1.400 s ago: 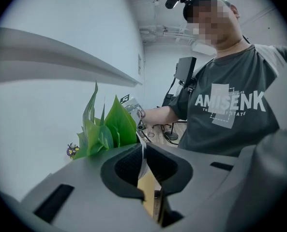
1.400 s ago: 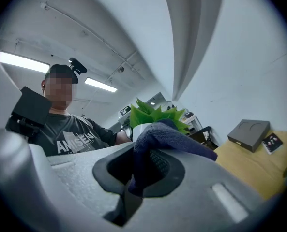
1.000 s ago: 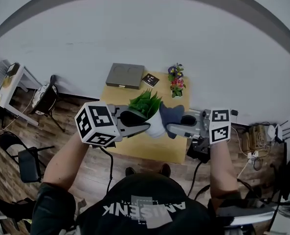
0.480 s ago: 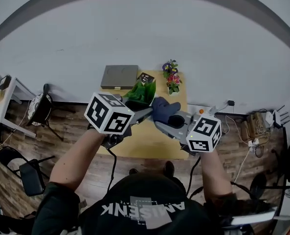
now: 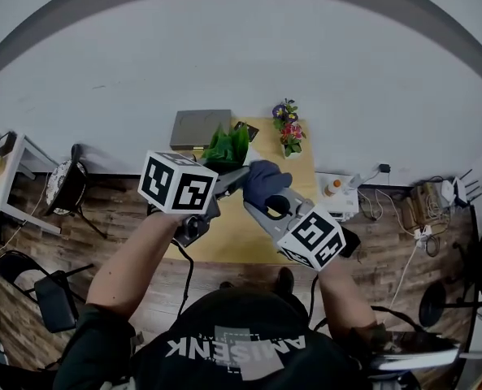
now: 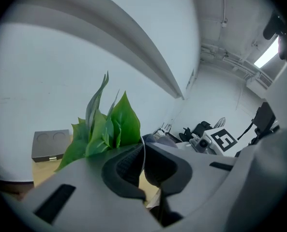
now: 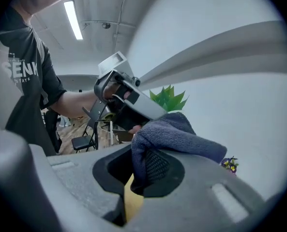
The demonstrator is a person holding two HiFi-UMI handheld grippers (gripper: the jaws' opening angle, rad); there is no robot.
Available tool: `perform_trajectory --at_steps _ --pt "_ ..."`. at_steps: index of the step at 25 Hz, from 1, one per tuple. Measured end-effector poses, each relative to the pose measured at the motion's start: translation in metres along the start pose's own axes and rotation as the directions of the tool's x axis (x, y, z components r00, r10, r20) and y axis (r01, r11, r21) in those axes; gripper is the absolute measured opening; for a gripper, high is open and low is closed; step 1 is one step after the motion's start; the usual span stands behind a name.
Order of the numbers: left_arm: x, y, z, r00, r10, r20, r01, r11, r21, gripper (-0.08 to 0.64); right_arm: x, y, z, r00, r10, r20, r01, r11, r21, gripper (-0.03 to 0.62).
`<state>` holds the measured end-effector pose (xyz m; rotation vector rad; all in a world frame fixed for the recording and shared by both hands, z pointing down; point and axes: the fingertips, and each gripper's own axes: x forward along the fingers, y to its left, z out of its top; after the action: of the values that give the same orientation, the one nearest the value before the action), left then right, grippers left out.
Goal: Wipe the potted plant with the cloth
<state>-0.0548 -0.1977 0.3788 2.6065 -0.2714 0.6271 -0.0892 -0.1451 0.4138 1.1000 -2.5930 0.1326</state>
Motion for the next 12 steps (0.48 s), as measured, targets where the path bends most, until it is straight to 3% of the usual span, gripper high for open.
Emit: perform_trajectory --at_steps 12 --pt "-0.017 0.016 -0.014 0.999 0.044 0.021 -0.044 0.998 -0.040 0.012 0.057 0.046 -0.026 0.991 0.125 -0.046 -0.125 0.992 -0.006 0.028"
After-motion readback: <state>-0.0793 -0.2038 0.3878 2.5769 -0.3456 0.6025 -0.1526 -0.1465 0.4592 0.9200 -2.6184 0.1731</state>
